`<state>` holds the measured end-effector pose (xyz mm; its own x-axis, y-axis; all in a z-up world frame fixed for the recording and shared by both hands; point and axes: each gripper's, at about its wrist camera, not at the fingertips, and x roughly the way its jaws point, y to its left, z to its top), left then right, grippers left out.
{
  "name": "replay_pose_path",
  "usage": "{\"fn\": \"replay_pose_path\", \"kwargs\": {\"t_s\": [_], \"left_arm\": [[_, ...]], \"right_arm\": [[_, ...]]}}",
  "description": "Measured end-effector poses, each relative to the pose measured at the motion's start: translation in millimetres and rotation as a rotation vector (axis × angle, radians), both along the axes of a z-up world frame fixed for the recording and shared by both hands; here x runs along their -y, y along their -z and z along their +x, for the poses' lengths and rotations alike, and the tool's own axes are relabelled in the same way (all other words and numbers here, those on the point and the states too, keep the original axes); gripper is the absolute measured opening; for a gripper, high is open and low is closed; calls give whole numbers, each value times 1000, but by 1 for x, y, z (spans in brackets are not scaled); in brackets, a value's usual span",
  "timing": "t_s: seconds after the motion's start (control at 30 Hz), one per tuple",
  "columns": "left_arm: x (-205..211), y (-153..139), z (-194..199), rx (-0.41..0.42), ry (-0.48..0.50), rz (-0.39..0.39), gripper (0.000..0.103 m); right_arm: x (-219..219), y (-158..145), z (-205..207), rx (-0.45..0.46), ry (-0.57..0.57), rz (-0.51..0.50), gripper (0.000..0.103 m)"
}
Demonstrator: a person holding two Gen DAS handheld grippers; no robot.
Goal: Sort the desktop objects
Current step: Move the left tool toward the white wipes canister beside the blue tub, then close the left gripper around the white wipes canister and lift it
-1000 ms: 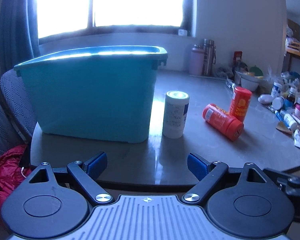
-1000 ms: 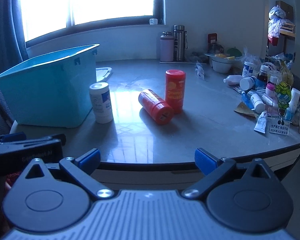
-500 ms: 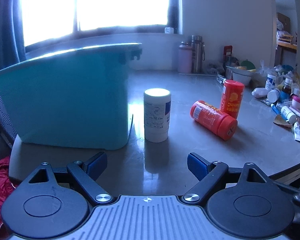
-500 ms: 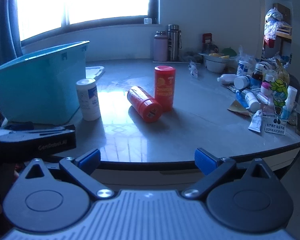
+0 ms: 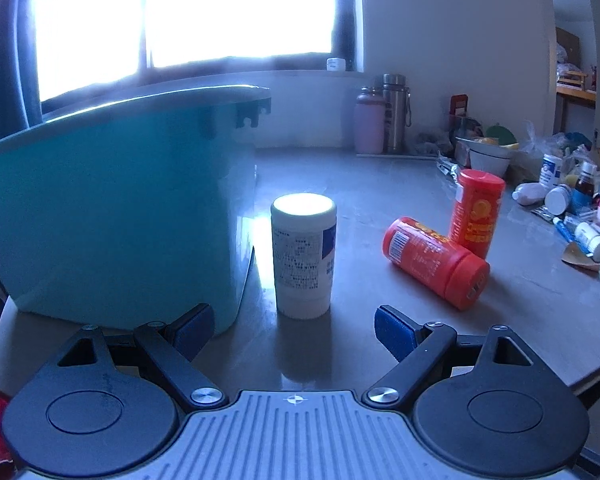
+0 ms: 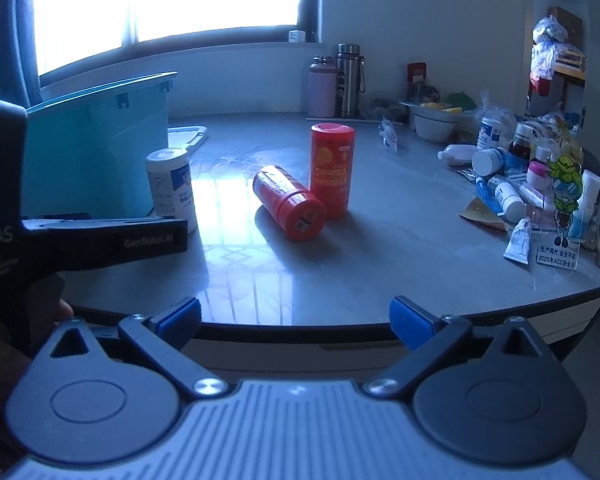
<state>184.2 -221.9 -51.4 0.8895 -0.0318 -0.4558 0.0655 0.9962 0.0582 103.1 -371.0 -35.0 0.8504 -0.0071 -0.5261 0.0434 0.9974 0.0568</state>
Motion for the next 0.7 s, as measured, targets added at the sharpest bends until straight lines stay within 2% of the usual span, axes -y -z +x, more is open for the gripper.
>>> {"fn": "replay_pose_path", "kwargs": {"t_s": [0.7], "left_arm": [[21,4,68,3,-10,4,89]], "right_arm": [[14,8,26,0,16,-25,103]]}}
